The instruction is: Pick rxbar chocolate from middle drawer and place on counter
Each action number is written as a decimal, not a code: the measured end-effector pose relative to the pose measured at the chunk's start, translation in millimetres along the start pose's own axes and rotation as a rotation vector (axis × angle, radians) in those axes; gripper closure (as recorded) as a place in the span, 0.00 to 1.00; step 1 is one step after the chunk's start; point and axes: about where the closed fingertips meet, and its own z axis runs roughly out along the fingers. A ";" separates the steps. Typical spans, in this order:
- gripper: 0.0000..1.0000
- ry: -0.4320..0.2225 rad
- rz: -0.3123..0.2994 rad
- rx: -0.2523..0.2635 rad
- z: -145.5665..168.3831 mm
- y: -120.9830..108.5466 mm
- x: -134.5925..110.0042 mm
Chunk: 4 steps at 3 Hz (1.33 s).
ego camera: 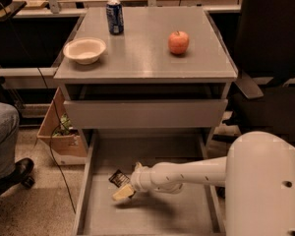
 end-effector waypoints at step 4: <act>0.85 -0.030 0.006 0.130 19.4 -8.2 5.8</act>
Offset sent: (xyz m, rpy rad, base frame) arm 0.0120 0.0074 -0.0285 -0.0342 -0.0752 -0.1087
